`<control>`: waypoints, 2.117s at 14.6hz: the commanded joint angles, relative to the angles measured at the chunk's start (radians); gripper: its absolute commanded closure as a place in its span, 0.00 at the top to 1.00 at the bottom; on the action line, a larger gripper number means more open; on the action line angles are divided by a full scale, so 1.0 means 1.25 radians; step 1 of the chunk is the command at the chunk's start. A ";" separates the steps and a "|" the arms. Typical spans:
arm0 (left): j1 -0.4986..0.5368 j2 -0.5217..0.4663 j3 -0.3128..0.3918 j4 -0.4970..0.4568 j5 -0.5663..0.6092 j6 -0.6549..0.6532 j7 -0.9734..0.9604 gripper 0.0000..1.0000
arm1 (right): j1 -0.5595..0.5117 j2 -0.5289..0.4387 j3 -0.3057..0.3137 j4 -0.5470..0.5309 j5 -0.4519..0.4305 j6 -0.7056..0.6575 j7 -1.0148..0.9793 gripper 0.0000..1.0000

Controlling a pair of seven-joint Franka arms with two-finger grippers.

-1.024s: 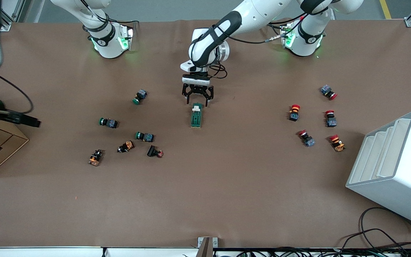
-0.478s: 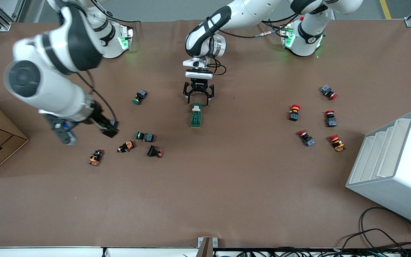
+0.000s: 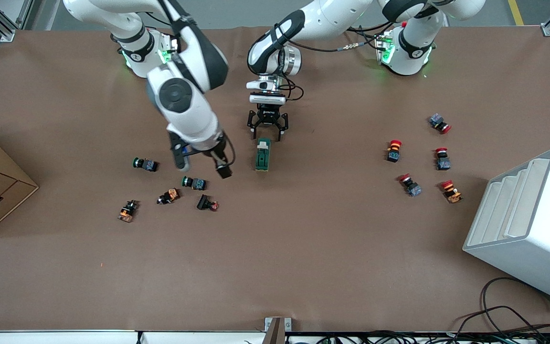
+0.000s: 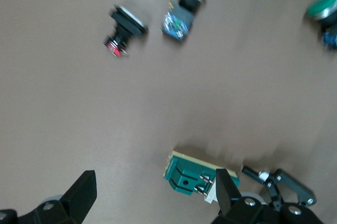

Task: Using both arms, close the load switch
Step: 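Reach the right gripper to the white lever while the left gripper holds, then push the white lever along the switch with the right gripper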

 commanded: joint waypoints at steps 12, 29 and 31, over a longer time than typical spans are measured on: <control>-0.019 0.018 0.005 0.009 0.018 -0.019 -0.018 1.00 | 0.163 0.137 -0.018 -0.064 0.001 0.234 0.248 1.00; -0.018 0.022 0.005 0.014 0.020 -0.019 -0.018 1.00 | 0.295 0.164 -0.127 -0.125 -0.004 0.371 0.267 1.00; -0.018 0.022 0.005 0.014 0.020 -0.019 -0.018 1.00 | 0.295 0.165 -0.133 -0.124 -0.004 0.380 0.267 1.00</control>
